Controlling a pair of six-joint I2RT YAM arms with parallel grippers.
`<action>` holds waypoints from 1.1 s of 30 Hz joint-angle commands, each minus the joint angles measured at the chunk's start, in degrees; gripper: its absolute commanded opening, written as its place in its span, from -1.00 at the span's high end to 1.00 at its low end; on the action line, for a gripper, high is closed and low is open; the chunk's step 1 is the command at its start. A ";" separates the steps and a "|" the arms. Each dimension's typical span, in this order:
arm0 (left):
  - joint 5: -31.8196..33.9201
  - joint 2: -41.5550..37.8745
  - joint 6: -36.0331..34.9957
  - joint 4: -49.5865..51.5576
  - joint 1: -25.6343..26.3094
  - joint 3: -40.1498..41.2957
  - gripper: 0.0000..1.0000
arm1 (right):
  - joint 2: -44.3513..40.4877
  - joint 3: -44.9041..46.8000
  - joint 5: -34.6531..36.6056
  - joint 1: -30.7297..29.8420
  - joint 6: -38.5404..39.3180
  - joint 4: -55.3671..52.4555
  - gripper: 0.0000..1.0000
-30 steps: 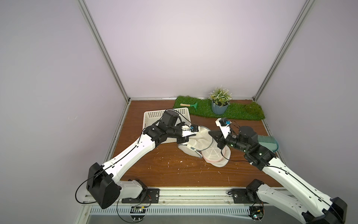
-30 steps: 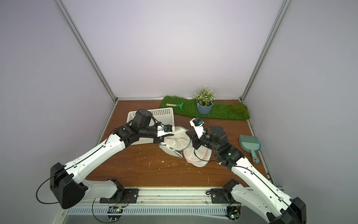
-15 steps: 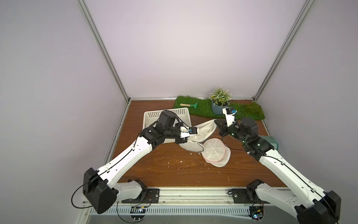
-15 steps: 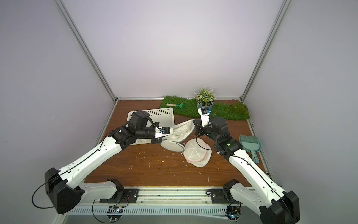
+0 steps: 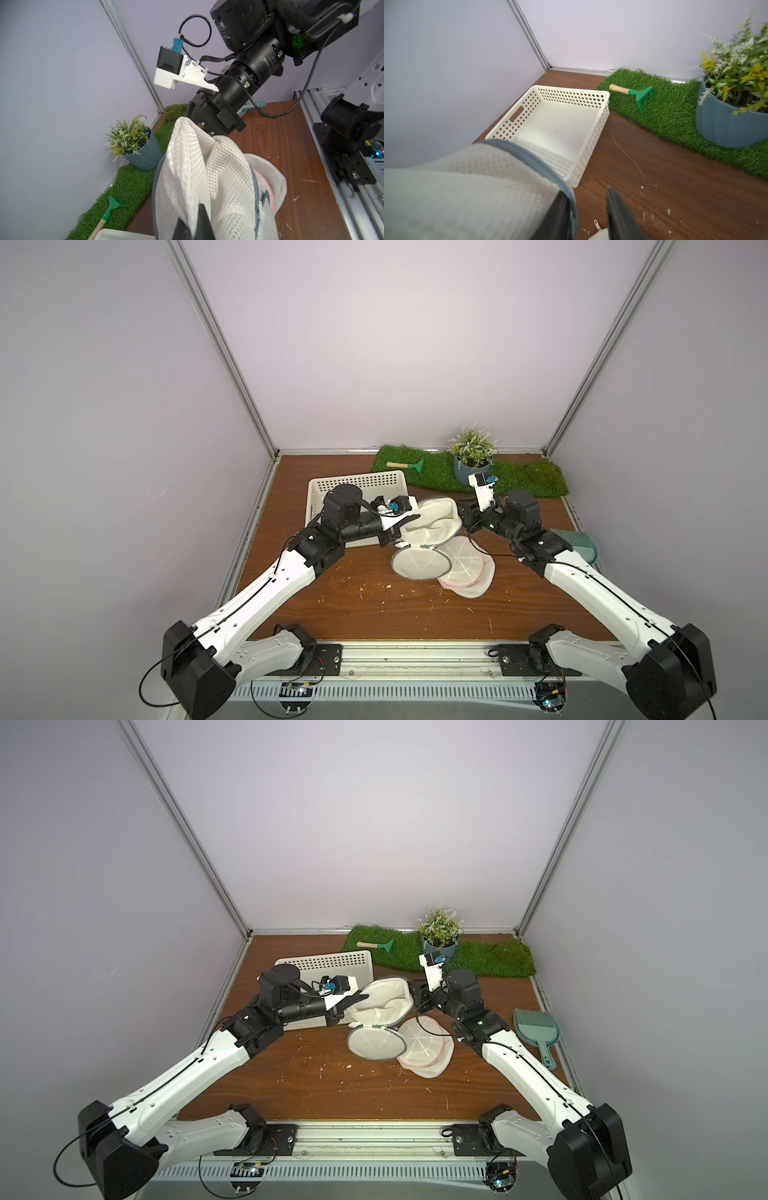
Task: Turn the laundry bag inside out
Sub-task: Turn over the laundry bag.
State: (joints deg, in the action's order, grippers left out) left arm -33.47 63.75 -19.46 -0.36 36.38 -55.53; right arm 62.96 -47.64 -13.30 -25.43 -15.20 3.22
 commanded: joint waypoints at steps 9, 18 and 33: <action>3.51 -2.99 17.80 -12.67 0.39 1.89 1.00 | -13.70 -1.61 -4.52 5.83 -10.60 -2.78 -0.33; 3.73 -1.78 20.58 -15.61 0.45 1.82 1.00 | -12.07 -2.79 -17.11 5.39 -21.48 5.02 -0.31; 0.46 -1.81 22.09 -17.94 0.06 2.30 1.00 | -6.43 -1.64 -7.75 2.29 -23.99 18.46 1.00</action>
State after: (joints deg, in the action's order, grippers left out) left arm -30.76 62.33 1.67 -15.11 36.49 -53.28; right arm 57.25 -47.66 -27.33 -23.33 -39.38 17.89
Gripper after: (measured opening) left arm 0.055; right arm 0.054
